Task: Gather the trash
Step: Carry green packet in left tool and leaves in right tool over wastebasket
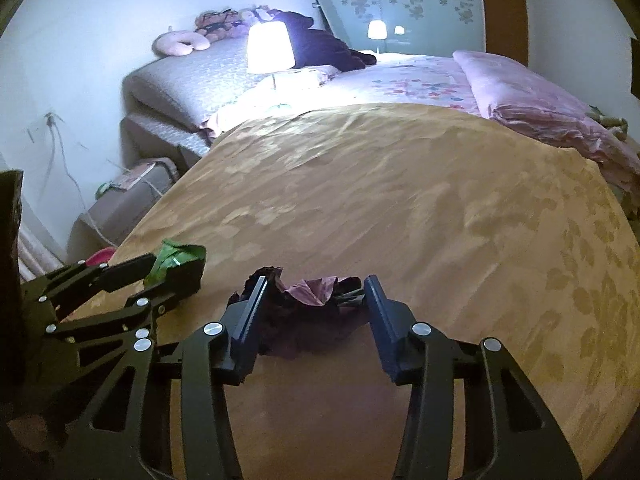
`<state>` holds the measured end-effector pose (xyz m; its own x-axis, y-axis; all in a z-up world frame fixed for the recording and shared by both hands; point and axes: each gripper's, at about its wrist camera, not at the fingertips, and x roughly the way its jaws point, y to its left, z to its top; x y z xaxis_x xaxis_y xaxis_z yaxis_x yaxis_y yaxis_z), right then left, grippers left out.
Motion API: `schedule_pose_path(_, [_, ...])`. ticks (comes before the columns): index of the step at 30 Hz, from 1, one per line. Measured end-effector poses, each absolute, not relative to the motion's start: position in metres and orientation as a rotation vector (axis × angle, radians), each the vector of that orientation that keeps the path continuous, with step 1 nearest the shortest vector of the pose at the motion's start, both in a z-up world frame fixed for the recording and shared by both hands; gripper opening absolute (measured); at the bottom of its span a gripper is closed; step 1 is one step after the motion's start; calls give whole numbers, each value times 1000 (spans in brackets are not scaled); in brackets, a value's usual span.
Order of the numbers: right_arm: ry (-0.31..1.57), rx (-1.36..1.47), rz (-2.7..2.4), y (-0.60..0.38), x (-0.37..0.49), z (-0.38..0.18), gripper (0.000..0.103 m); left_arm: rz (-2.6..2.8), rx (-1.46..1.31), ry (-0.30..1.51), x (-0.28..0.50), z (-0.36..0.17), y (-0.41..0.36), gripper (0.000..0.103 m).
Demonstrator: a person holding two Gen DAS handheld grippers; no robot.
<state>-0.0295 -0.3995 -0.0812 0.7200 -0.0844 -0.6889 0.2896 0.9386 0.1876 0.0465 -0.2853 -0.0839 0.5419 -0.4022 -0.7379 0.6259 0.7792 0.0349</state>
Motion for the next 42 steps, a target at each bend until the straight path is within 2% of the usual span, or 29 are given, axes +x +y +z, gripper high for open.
schedule_pose_path(28, [745, 259, -94, -338, -37, -70, 44, -582, 280, 729, 20, -43, -197, 43])
schedule_pose_path(42, [754, 219, -62, -323, -17, -64, 44, -484, 231, 751, 42, -37, -147, 43])
